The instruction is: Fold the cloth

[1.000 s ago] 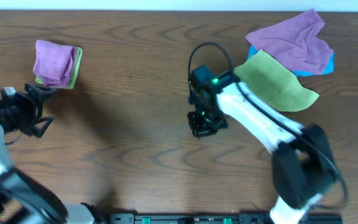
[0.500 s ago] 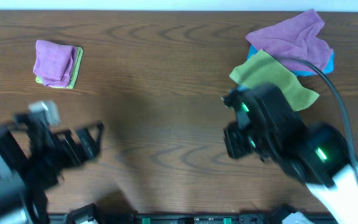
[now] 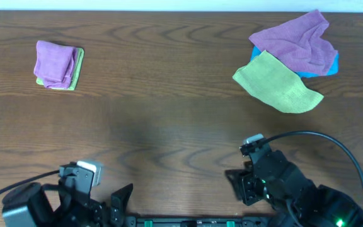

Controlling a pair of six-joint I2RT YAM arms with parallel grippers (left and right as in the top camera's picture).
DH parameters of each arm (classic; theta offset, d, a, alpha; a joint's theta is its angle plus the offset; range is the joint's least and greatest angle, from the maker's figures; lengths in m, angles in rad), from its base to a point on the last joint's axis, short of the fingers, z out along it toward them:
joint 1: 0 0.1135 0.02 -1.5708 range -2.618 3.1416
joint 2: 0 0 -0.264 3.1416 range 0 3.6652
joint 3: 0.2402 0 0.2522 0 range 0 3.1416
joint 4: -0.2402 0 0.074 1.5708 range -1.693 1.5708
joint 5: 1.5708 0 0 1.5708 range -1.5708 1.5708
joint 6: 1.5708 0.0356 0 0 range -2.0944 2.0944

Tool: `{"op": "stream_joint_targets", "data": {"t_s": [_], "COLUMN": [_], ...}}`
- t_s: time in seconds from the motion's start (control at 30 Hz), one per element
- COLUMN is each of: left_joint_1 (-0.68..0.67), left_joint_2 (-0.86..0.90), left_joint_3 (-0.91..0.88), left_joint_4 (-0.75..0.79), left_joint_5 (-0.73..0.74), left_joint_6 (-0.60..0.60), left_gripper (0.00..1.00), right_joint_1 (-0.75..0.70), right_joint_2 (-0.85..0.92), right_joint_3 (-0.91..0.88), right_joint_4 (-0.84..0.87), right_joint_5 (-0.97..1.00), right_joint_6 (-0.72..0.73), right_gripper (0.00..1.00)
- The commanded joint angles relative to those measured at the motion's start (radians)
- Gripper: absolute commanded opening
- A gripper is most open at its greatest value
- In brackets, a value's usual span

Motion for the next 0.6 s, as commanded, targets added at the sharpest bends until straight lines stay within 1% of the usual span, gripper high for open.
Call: {"op": "stream_joint_targets", "data": {"t_s": [0.0, 0.03, 0.57], "left_joint_1": [-0.005, -0.005, -0.005], "left_joint_2": [0.001, 0.001, 0.001], "left_joint_3": [-0.012, -0.012, -0.012], "left_joint_4": [0.003, 0.003, 0.003], "left_joint_5": [0.005, 0.0, 0.0], "left_joint_6": [-0.106, -0.117, -0.117], "left_gripper": [0.95, 0.95, 0.95], "right_joint_1": [0.01, 0.011, 0.01], "right_joint_2": [-0.001, 0.002, 0.01], "right_joint_3": [-0.009, -0.009, -0.009], "right_joint_4": [0.025, 0.024, 0.02], "right_joint_5": [0.012, -0.001, -0.006], "right_joint_6": [0.103, 0.119, 0.117], "right_gripper": [0.99, 0.99, 0.99]}}
